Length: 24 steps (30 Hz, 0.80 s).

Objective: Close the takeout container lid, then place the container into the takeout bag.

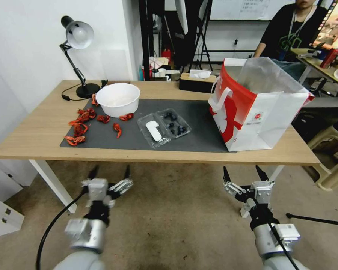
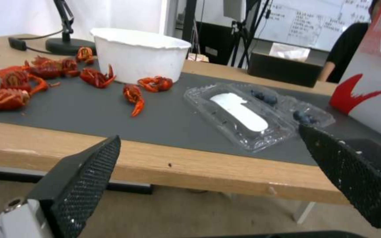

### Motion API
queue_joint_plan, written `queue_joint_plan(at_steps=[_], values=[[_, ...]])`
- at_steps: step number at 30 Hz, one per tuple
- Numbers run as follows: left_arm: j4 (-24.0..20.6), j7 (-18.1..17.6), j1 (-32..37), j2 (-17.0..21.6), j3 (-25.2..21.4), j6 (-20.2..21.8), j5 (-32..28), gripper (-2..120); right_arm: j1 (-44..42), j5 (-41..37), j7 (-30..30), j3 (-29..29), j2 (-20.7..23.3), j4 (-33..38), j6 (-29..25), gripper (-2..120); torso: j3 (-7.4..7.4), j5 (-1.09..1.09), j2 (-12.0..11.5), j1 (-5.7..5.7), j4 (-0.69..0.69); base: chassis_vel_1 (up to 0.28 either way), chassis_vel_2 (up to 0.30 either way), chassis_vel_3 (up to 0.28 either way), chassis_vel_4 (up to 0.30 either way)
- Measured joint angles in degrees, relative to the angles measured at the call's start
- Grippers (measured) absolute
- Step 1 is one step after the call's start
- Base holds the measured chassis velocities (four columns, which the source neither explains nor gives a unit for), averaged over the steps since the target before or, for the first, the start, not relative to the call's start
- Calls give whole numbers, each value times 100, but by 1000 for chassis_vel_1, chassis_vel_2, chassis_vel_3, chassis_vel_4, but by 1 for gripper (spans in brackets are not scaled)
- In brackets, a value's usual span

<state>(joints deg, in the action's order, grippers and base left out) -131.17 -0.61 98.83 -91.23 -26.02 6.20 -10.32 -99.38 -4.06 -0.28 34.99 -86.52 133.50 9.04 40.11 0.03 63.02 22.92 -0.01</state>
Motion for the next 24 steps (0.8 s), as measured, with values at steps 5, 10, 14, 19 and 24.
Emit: queue_joint_plan(at_steps=[5,10,14,19,24], values=[[34,5,2,12,-29,-175,-31,100,310,-336,-32,282,-56,145,743,100,0,-2,0,0,1,0,0,0,0],[62,18,9,37,-74,-335,-30,100,557,-875,-108,352,72,221,1034,100,0,-2,0,1,0,0,0,0,0],[82,33,11,44,-94,-400,-28,100,685,-1084,-56,222,228,211,1026,100,0,-3,0,0,1,0,0,0,0],[119,45,-26,63,-111,-430,-20,100,1089,-1425,188,-81,573,106,1058,100,0,-2,0,0,0,0,0,0,0],[122,47,-23,28,-144,-459,-7,100,1567,-1683,511,-521,1009,-173,1202,100,0,-2,0,0,1,0,0,0,0]])
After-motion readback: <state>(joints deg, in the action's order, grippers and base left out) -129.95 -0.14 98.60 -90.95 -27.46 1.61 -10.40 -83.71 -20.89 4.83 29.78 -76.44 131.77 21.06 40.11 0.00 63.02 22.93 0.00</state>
